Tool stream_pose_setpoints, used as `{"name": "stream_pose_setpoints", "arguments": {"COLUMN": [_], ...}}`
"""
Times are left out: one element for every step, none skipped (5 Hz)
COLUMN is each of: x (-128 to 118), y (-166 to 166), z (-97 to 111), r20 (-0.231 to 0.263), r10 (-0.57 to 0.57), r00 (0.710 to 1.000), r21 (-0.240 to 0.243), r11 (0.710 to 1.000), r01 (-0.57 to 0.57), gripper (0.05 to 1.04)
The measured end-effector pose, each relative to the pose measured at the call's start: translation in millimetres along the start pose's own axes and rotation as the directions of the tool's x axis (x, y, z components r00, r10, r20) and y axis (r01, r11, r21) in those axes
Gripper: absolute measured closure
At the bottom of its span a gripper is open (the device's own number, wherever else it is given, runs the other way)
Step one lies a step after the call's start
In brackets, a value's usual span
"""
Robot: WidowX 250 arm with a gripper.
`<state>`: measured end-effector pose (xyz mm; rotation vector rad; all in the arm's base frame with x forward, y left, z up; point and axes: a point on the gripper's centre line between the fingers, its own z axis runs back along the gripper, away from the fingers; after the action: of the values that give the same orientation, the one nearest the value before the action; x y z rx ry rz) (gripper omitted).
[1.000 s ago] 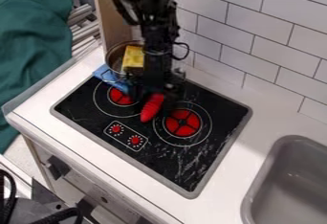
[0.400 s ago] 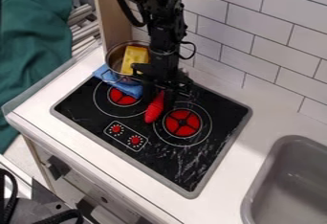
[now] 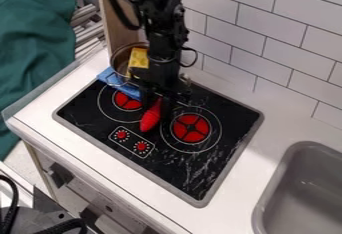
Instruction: Move the red spoon to the lower left corner of the stove
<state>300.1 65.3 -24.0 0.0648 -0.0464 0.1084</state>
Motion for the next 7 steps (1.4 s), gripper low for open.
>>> {"name": "stream_pose_setpoints", "arguments": {"x": [-12,-29,-54,-69,-74,-81,-80], "y": [15,58,105,135,137,143,145], "z": [56,56,34,17,6,-11,-21], "r20": [0.106,0.058,-0.014,-0.063,-0.089,-0.106,-0.113], "r10": [-0.022,0.07,0.167,0.173,0.156,0.13,0.112], "r00": [0.994,0.996,0.986,0.983,0.984,0.986,0.987], "r21": [0.065,0.041,0.027,0.044,0.039,0.027,0.017], "r11": [0.998,0.996,0.986,0.984,0.987,0.991,0.994], "r01": [0.015,-0.073,-0.167,-0.17,-0.153,-0.128,-0.111], "gripper": [0.724,0.724,0.724,0.724,0.724,0.724,0.653]}}
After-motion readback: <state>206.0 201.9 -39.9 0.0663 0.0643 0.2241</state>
